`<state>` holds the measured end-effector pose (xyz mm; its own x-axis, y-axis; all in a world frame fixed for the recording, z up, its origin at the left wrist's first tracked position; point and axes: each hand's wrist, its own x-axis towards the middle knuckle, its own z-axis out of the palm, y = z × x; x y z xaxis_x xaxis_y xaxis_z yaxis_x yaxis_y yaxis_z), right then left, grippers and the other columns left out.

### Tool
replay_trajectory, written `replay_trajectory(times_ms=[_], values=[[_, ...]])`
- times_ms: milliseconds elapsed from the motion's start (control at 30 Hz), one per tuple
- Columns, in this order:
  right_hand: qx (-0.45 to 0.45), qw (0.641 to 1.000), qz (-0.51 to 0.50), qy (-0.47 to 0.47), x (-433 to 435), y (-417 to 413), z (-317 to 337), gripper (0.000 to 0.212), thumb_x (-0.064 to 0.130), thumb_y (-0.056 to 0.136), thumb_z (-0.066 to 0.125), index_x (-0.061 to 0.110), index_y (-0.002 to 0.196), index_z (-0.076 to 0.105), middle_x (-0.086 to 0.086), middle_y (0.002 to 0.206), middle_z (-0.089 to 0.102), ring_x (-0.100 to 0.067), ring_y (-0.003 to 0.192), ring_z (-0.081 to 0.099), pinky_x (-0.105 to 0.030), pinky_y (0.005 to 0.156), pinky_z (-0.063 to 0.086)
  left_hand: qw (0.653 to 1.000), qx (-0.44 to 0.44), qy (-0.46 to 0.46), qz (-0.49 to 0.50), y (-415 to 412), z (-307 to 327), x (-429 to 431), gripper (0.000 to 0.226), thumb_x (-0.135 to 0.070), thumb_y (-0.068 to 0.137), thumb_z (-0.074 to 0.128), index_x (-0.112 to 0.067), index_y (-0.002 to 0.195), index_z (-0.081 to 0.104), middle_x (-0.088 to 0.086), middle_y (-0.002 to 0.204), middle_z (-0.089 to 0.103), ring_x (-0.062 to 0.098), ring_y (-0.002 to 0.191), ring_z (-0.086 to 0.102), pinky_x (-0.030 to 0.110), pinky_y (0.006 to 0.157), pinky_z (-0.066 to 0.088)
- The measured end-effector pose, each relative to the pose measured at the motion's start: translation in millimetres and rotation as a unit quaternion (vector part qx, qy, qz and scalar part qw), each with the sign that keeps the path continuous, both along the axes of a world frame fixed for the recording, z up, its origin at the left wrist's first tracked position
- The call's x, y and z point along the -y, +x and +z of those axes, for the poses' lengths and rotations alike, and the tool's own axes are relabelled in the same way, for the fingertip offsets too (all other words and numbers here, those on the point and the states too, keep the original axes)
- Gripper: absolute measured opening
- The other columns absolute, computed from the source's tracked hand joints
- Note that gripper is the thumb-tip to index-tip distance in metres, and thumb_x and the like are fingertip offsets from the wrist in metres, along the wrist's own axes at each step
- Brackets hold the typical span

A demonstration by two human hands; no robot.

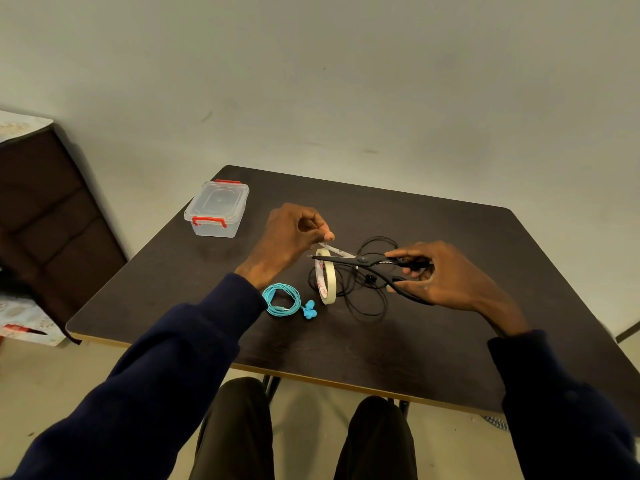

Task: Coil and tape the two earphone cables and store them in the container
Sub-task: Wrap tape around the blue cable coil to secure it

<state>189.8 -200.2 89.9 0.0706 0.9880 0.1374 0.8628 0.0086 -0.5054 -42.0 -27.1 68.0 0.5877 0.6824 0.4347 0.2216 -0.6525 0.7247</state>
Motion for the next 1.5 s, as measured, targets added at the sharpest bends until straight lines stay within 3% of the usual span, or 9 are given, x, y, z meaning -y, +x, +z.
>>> replay_trajectory(times_ms=[267,533,733,933,1233,1500], values=[[-0.003,1.000,0.010,-0.004,-5.5,-0.5,7.0,0.047,0.022,0.082,0.081,0.024,0.128,0.068,0.015,0.088,0.063,0.011,0.074,0.060,-0.006,0.063,0.045,1.000,0.008,0.001,-0.007,-0.6,2.2,1.5,0.010,-0.026,0.084,0.077,-0.016,0.085,0.076,-0.010,0.080,0.074,-0.001,0.077,0.069,0.006,0.073,0.049],[-0.019,1.000,0.009,0.001,-5.5,1.8,7.3,0.045,0.019,0.082,0.081,0.028,0.125,0.070,0.006,0.083,0.070,-0.010,0.073,0.064,-0.016,0.065,0.052,1.000,0.020,-0.006,-0.009,1.9,0.5,1.3,0.013,-0.026,0.084,0.076,-0.013,0.087,0.076,-0.011,0.075,0.073,-0.002,0.072,0.070,0.006,0.071,0.049],[-0.015,1.000,0.007,0.009,-6.2,0.9,8.5,0.046,0.019,0.081,0.082,0.026,0.124,0.071,0.007,0.080,0.068,-0.008,0.071,0.062,-0.012,0.063,0.048,0.999,0.023,-0.008,-0.021,2.5,-0.3,1.6,0.014,-0.025,0.085,0.076,-0.012,0.088,0.075,-0.008,0.075,0.074,0.001,0.074,0.072,0.009,0.075,0.052],[-0.011,1.000,0.008,0.014,-6.5,2.4,5.3,0.044,0.020,0.082,0.081,0.026,0.125,0.071,0.005,0.078,0.069,-0.018,0.070,0.063,-0.026,0.062,0.051,0.999,0.020,-0.012,-0.029,4.4,-0.8,1.4,0.015,-0.024,0.086,0.075,-0.010,0.090,0.075,-0.007,0.078,0.074,0.002,0.076,0.072,0.014,0.077,0.055],[-0.010,1.000,0.007,0.013,-4.4,0.3,3.1,0.042,0.022,0.083,0.080,0.026,0.124,0.070,0.004,0.075,0.066,-0.003,0.060,0.054,-0.016,0.056,0.044,0.998,0.033,-0.020,-0.039,5.7,-0.8,1.5,0.013,-0.021,0.087,0.074,-0.009,0.091,0.075,-0.005,0.078,0.075,0.004,0.074,0.073,0.016,0.075,0.056],[0.006,1.000,0.009,0.010,-3.1,-4.1,3.3,0.043,0.025,0.083,0.079,0.024,0.126,0.070,0.001,0.074,0.065,-0.010,0.061,0.055,-0.022,0.055,0.045,0.999,0.036,-0.003,-0.029,6.6,0.5,5.1,0.011,-0.019,0.087,0.074,-0.008,0.088,0.075,-0.007,0.075,0.073,0.002,0.070,0.071,0.009,0.069,0.052]])
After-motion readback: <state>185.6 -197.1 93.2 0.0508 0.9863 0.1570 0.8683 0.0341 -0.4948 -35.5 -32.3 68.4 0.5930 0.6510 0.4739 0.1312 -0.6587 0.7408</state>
